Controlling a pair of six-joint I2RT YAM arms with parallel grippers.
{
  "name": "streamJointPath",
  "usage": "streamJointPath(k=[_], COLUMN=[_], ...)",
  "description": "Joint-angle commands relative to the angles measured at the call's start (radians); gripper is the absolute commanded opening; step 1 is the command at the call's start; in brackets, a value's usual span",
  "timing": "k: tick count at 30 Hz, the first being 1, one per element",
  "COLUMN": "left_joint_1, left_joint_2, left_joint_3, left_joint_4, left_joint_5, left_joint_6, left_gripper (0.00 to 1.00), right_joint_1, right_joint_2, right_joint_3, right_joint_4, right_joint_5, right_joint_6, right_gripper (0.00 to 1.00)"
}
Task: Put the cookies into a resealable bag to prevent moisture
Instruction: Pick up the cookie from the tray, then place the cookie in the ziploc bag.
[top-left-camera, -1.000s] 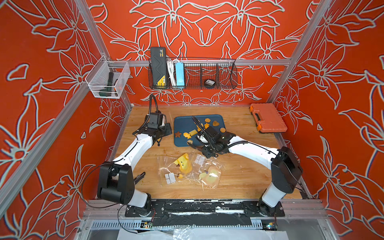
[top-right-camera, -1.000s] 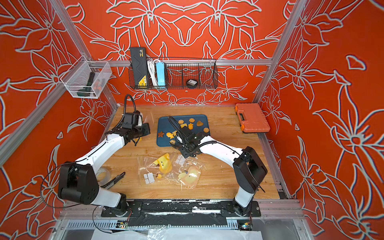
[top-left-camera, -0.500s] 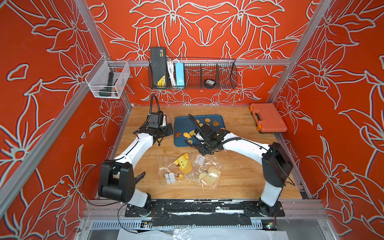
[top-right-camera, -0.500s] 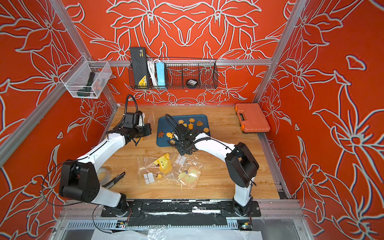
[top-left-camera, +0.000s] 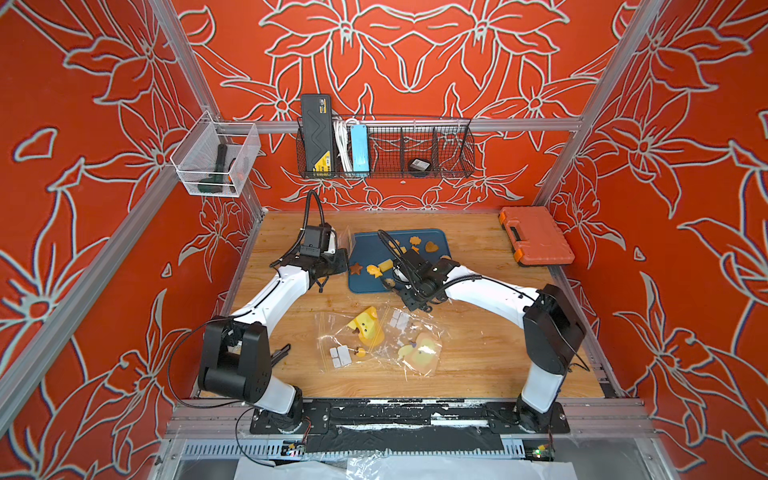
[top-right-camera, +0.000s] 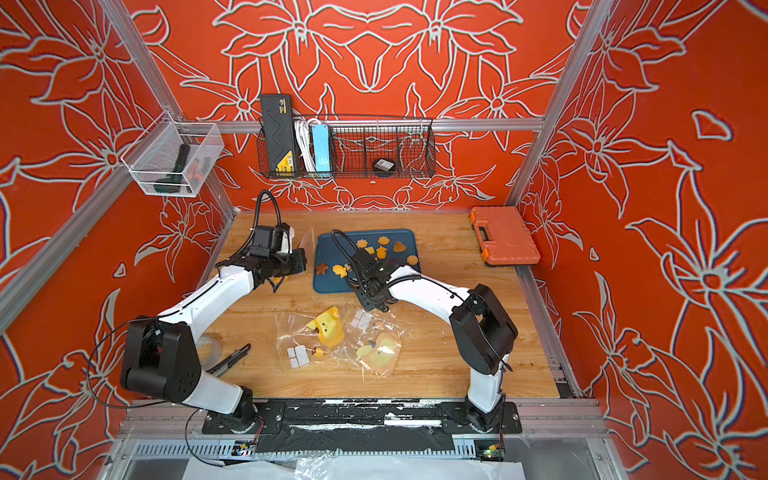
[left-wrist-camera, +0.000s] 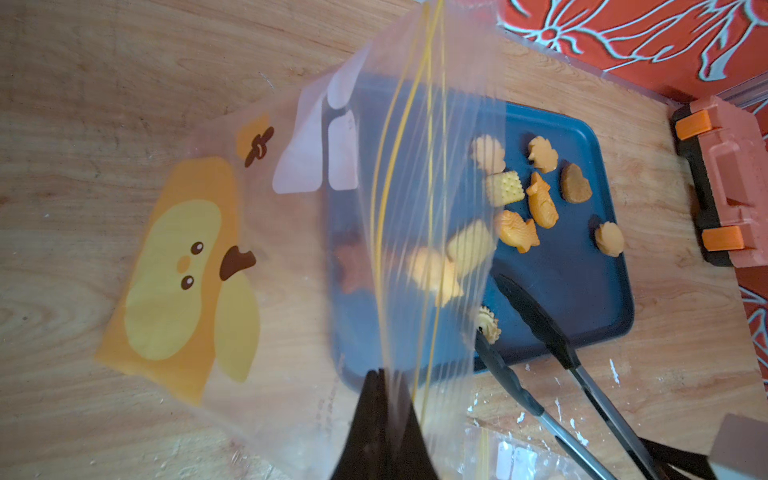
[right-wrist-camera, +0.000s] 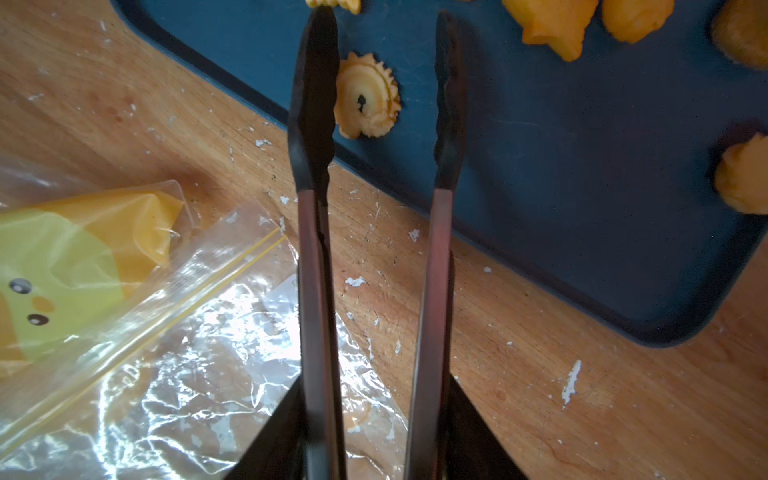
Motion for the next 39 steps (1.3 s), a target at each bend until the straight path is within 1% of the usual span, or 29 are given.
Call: streamJointPath(k=[1,3,7,9,14,16,19,24,28,33,39], left_joint_1=[-0.007,-0.009,-0.012,-0.012,-0.017,-0.024,-0.034,-0.044,-0.054,-0.062,-0.072], left_joint_2=[0.013,0.013,0.014,0.014,0.018,0.023,0.033,0.049,0.07,0.091,0.106], left_joint_3=[0.029,0.029,0.031,0.031,0.032,0.035,0.042,0.049,0.058,0.066,0.074], left_joint_4=[-0.012,-0.013,-0.013,-0.013,-0.015,-0.02,-0.028,-0.036,-0.049,-0.058,-0.069], left_joint_5=[0.008,0.006,0.005,0.004,0.008,0.008,0.01,0.022,0.028,0.044,0.047], left_joint_6=[0.021,0.02,0.021,0.021,0.024,0.029,0.035,0.043,0.047,0.053,0.059], left_gripper=[0.0,0.0,0.0,0.0,0.0,0.0,0.0,0.0,0.0,0.0,0.0], right_joint_1=[0.006,0.006,0.007,0.007,0.007,0.006,0.007,0.007,0.008,0.007,0.008], right_joint_2=[-0.023,-0.021,-0.018,-0.016,-0.019,-0.032,-0.07,-0.175,-0.236,-0.277,-0.308], right_joint_3=[-0.023,-0.032,-0.042,-0.042,-0.04,-0.043,-0.052,-0.088,-0.102,-0.092,-0.058], right_joint_4=[0.022,0.032,0.036,0.029,0.007,0.005,0.007,0.043,0.066,0.098,0.181], right_joint_5=[-0.035,-0.053,-0.055,-0.043,0.0,0.018,0.06,0.151,0.173,0.129,-0.016], right_joint_6=[0.01,0.01,0.009,0.01,0.018,0.023,0.034,0.037,0.013,-0.012,-0.063], right_gripper=[0.53,0.55,0.56,0.55,0.44,0.41,0.39,0.37,0.36,0.35,0.35])
